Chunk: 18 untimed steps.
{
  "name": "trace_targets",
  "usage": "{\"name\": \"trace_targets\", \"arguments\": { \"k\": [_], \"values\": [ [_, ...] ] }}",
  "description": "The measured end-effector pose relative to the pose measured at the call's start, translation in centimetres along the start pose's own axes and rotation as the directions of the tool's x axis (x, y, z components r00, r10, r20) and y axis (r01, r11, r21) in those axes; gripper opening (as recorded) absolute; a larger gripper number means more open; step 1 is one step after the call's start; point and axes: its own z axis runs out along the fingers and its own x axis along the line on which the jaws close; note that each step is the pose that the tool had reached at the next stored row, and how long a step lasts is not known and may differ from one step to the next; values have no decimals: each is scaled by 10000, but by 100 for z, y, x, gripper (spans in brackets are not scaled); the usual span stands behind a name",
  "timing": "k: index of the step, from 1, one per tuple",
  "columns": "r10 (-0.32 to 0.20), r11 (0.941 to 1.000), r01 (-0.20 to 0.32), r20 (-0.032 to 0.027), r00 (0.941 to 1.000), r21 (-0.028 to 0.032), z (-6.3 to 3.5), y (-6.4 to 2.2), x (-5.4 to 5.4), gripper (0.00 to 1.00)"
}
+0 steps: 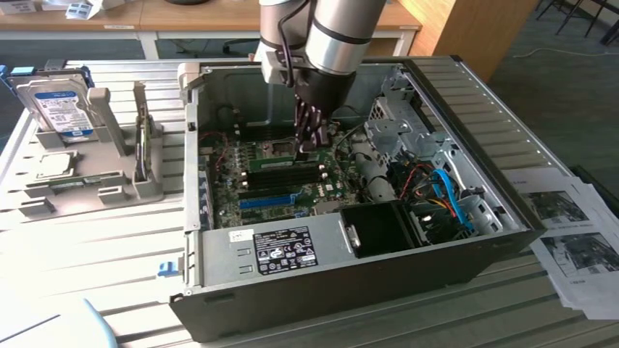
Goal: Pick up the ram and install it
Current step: 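Insert the ram into the slot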
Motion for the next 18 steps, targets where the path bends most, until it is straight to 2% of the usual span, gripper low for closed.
{"name": "trace_targets", "arguments": {
  "k": [18],
  "values": [
    [0,10000,0,0,10000,0,156,-24,-3,11]
  ]
}}
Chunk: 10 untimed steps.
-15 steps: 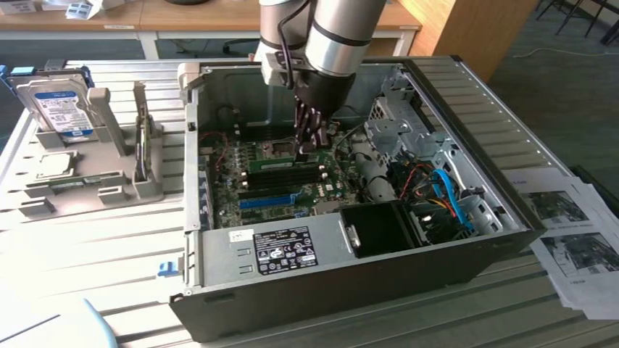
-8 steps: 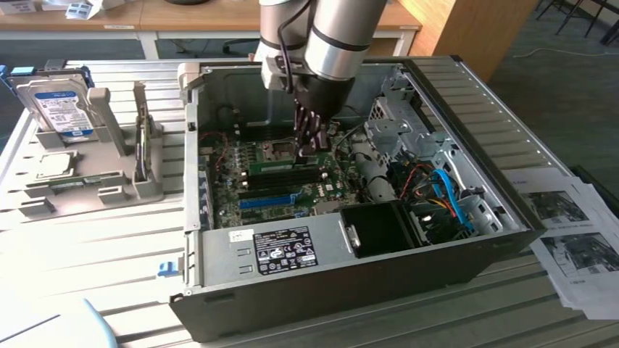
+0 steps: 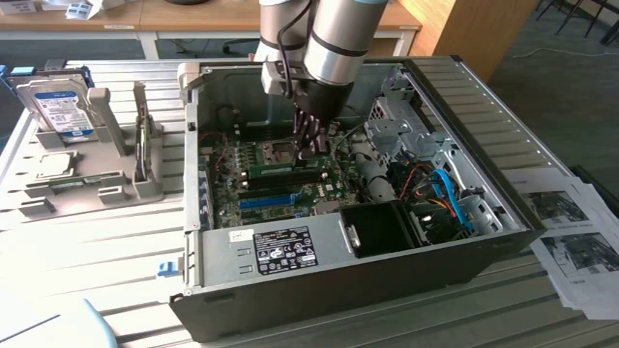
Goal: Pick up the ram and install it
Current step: 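Insert the ram into the slot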
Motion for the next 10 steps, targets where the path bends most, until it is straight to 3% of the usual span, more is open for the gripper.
{"name": "trace_targets", "arguments": {
  "k": [10],
  "values": [
    [0,10000,0,-1,10000,0,29,-5,-1,11]
  ]
}}
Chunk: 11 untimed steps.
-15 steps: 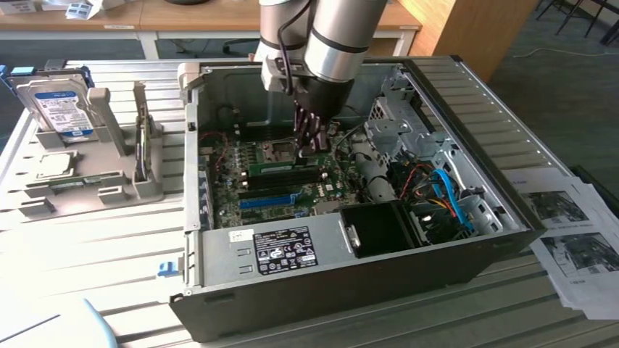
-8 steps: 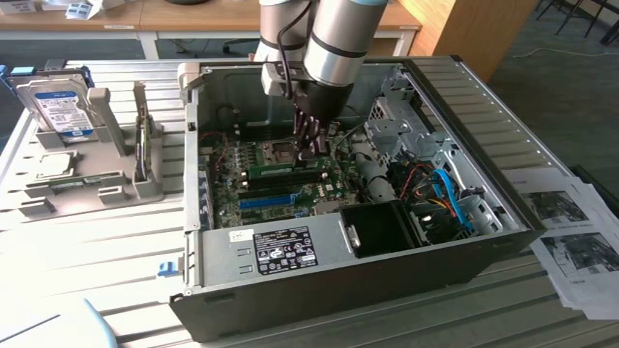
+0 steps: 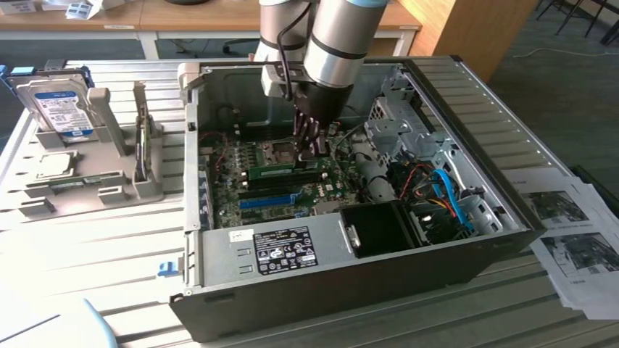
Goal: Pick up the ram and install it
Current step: 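Insert the ram into the slot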
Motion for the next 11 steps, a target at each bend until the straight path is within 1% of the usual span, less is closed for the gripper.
{"name": "trace_targets", "arguments": {
  "k": [11],
  "values": [
    [0,10000,0,1,10000,0,37,-6,-1,11]
  ]
}}
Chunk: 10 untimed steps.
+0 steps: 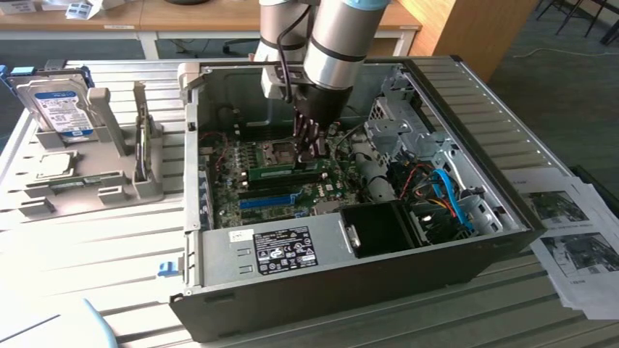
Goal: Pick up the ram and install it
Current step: 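Insert the ram into the slot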
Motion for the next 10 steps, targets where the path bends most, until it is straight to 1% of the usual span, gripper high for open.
{"name": "trace_targets", "arguments": {
  "k": [10],
  "values": [
    [1,10000,-1,-3,10000,-1,46,-7,0,11]
  ]
}}
